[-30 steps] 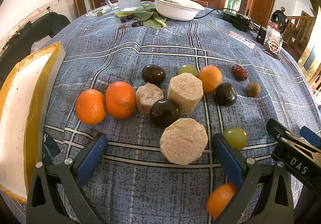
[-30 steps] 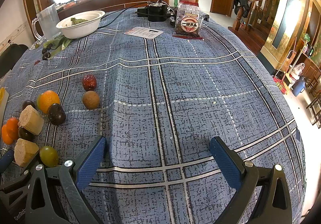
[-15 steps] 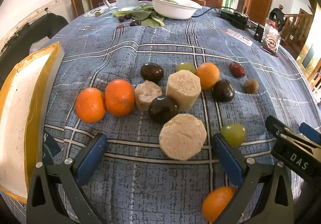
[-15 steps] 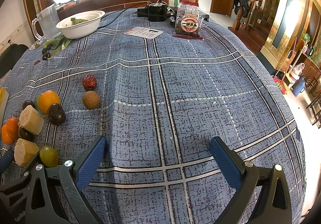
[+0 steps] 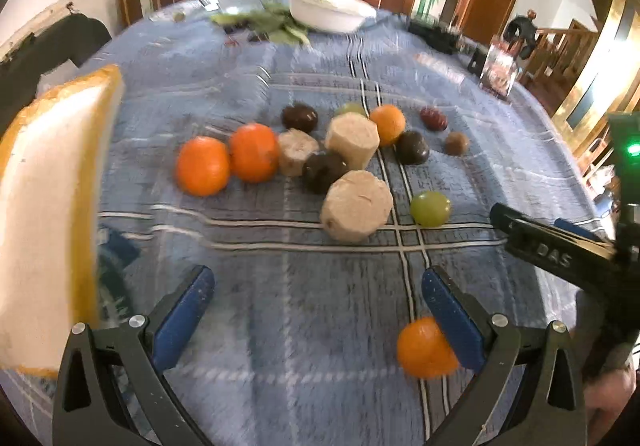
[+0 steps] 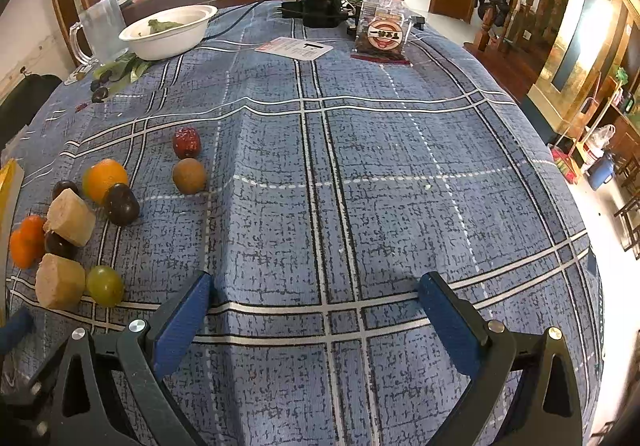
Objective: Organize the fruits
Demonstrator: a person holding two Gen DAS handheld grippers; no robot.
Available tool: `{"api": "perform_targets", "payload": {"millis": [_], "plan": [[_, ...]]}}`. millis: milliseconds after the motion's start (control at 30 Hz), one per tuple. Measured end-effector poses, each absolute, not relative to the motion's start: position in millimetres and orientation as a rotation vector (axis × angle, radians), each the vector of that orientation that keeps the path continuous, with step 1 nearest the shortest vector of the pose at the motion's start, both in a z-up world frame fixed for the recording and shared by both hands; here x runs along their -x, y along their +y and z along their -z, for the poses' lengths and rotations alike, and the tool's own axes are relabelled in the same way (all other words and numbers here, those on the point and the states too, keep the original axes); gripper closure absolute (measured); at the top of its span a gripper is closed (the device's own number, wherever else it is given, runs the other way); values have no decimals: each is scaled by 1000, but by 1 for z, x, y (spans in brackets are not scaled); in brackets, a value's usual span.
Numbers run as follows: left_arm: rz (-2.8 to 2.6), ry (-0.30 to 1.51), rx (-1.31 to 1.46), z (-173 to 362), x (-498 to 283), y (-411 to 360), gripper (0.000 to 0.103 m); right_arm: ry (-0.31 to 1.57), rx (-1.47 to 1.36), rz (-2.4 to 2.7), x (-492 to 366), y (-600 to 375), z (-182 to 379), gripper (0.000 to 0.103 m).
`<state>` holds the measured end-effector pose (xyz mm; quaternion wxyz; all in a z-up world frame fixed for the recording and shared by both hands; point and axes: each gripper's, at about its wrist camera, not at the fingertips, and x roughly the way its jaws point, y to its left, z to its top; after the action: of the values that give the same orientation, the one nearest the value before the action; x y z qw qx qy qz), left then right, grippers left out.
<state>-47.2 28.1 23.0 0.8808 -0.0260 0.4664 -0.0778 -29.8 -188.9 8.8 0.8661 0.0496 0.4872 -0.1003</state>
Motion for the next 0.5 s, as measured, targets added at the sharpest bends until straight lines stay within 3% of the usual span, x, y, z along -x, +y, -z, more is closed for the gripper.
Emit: {"api": "perform_targets", "payload": {"millis": [200,500], "plan": [[118,760,164,-65,90,68,0,912,-226,197,66,-198,-39,1],[19,603,47,-114,132,90,0,508,-95,241,149,-153,-116,1]]}}
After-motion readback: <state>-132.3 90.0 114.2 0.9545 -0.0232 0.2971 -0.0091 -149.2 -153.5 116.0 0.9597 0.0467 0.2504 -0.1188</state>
